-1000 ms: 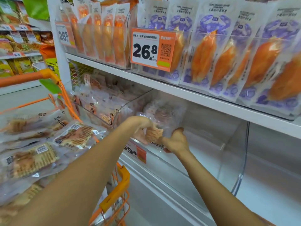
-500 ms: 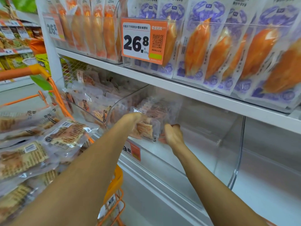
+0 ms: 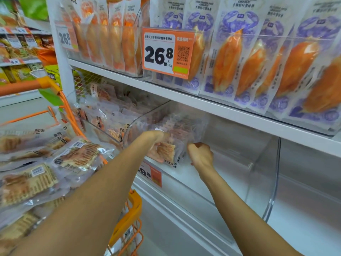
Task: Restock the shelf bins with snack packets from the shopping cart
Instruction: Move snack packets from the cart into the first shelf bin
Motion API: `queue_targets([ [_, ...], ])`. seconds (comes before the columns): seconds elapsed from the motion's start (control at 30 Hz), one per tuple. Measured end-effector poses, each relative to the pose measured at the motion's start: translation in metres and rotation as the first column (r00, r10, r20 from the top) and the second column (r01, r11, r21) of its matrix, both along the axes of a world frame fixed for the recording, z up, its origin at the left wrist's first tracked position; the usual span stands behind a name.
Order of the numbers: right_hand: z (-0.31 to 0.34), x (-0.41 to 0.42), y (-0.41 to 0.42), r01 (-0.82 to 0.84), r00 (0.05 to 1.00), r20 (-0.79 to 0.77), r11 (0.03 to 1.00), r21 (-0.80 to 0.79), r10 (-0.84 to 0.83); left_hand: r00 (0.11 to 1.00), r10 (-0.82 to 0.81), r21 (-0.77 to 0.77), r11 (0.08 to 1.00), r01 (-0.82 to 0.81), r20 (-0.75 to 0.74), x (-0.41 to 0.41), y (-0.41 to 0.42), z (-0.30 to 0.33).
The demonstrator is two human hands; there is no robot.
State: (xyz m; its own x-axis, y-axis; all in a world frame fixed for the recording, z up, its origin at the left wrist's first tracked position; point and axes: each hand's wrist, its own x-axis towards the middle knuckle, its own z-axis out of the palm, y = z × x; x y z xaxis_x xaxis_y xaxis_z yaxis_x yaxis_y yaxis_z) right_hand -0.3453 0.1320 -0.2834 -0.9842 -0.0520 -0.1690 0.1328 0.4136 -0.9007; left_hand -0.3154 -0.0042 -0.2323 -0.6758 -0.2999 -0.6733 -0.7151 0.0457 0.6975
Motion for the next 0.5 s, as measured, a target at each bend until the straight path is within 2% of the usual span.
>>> queue_targets([
  [0.07,0.000,0.002,0.001,-0.079,0.997,-0.006,0.997,0.015,0.079,0.999,0.042,0.060,0.997,-0.041,-0.017,0.000,0.000,-0.003],
  [0.13,-0.002,0.005,-0.002,-0.181,0.982,0.056,0.983,-0.027,0.182,0.995,0.103,0.147,0.984,-0.100,-0.013,0.001,-0.001,-0.004],
  [0.23,-0.008,0.003,-0.006,-0.157,0.988,0.004,0.987,0.025,0.157,0.996,0.092,0.166,0.982,-0.090,-0.009,0.003,-0.002,-0.002],
  [0.4,-0.015,-0.005,-0.007,-0.054,0.993,-0.100,0.993,0.102,0.065,0.998,-0.070,-0.060,0.996,0.070,0.001,0.009,-0.009,0.002],
  [0.5,-0.017,-0.005,-0.009,-0.077,0.992,-0.091,0.989,0.124,0.088,0.978,-0.194,-0.250,0.946,0.206,0.071,0.011,-0.007,0.006],
])
